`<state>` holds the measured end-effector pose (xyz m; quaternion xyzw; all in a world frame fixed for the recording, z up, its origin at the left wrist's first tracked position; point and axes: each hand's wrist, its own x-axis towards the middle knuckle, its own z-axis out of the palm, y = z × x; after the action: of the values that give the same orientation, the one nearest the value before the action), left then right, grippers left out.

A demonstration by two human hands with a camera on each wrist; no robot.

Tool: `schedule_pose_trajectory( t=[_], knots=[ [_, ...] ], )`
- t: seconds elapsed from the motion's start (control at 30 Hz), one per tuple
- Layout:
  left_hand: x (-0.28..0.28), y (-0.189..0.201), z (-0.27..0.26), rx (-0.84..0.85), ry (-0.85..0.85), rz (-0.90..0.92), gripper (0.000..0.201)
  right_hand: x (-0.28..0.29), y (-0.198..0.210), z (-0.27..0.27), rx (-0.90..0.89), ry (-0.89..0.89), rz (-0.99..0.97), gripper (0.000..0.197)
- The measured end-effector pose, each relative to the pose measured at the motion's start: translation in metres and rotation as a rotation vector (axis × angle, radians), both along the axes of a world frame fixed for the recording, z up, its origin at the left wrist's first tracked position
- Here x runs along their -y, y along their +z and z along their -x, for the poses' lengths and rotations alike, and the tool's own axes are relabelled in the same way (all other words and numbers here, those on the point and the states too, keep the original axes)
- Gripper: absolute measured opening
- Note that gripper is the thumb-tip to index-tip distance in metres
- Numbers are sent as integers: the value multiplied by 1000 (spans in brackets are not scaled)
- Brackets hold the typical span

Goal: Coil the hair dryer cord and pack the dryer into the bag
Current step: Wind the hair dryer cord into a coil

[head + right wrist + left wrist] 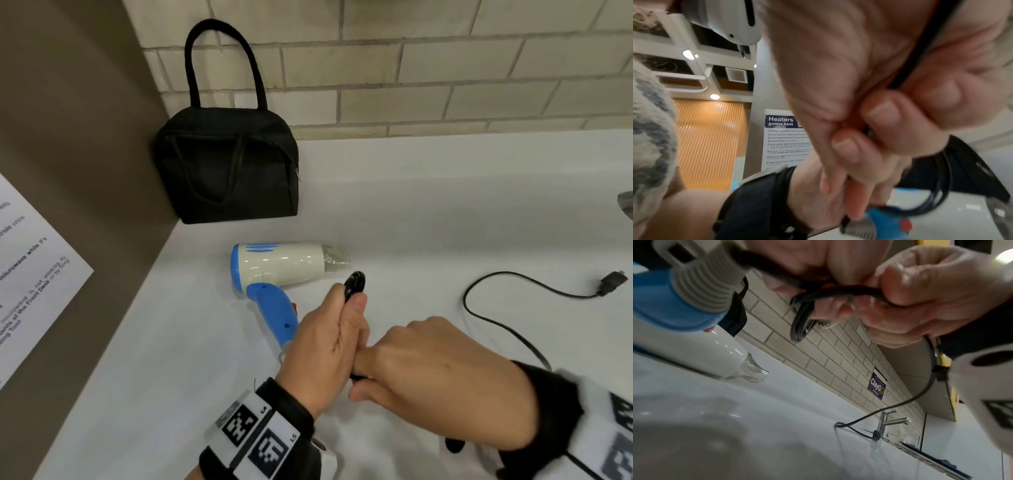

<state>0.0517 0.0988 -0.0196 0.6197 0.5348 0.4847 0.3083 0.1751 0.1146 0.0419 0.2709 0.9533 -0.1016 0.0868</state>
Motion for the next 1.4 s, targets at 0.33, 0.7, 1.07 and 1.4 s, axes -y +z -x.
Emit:
schedule_pose_trajectory(
  t=[0.33, 0.7, 1.07, 1.4],
  knots=[
    [12, 10, 15, 369, -103, 347, 46, -44, 30, -19, -405, -130, -79, 35],
    [6, 18, 30, 1077, -76, 355, 51, -55, -48, 5, -563, -165, 108, 59],
    [-3, 15, 32, 1093, 1, 331, 33, -44, -51, 4, -861, -440, 687, 48],
    [-3, 10, 28, 1123, -126, 375, 37, -48, -50, 14, -1031, -572, 1075, 18]
  ],
)
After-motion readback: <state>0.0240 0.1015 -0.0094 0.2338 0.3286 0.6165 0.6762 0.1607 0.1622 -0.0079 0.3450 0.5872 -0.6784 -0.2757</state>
